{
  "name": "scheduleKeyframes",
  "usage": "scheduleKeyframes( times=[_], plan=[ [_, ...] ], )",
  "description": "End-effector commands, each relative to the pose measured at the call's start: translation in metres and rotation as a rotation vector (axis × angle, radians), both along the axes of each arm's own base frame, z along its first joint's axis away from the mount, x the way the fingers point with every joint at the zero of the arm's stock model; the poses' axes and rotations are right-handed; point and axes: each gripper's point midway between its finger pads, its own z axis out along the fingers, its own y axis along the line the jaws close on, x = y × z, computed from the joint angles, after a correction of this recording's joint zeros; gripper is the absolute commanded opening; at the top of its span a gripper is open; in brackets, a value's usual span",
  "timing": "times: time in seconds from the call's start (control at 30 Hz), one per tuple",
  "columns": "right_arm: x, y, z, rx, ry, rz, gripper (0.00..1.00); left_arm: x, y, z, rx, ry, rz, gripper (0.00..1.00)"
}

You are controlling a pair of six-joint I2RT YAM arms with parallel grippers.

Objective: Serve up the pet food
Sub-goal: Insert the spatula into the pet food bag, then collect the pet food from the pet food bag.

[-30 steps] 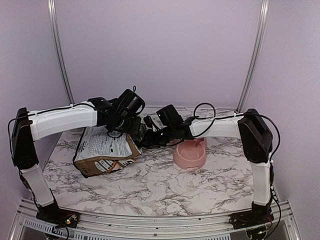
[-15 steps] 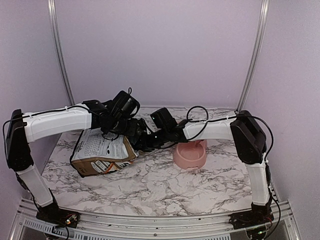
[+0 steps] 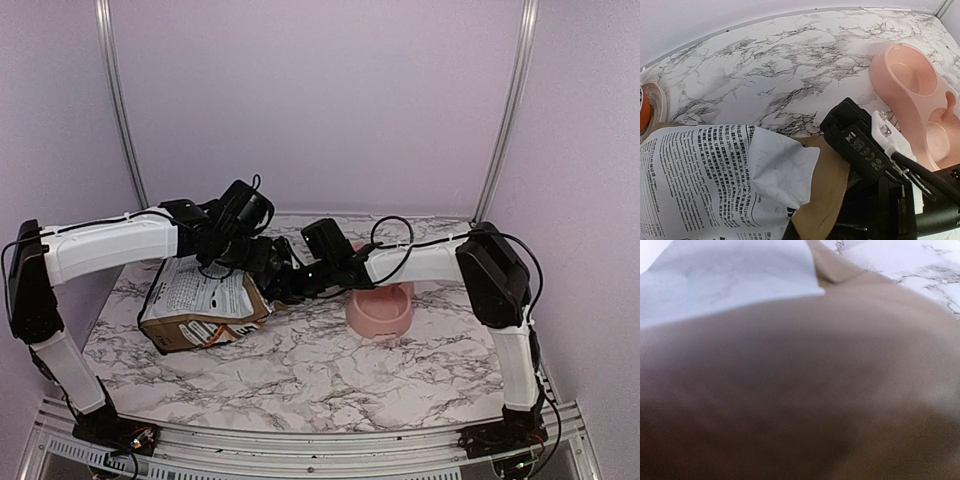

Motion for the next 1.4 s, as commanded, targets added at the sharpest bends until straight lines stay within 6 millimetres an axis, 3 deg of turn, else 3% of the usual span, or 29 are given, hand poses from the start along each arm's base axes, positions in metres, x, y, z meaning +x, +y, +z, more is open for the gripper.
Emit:
scheduleKeyframes(
  times=[0.0,0.4,0.63,1.2,1.27,1.37],
  plan=[
    [-0.017,0.019,-0.006,0.059,0.025,0.055,0.00,-0.008,0.005,0.013,-0.019,0.001,-0.049,0.00],
    [-0.030,0.028,-0.008,0.109,0.040,0.093,0.00,-0.019,0.019,0.006,0.074,0.023,-0.120,0.00],
    [-0.031,0.026,0.003,0.116,0.029,0.100,0.00,-0.023,0.026,-0.007,0.103,-0.020,-0.165,0.00],
    [-0.021,-0.011,0.025,0.143,0.037,0.041,0.00,-0.036,0.026,-0.006,0.011,-0.059,-0.192,0.00],
    [-0.006,-0.024,0.027,0.143,0.031,0.007,0.00,-0.035,0.026,-0.005,0.012,-0.063,-0.189,0.00],
    [-0.001,-0.030,0.033,0.144,0.021,-0.004,0.00,-0.035,0.026,-0.005,0.013,-0.063,-0.190,0.00]
  ],
)
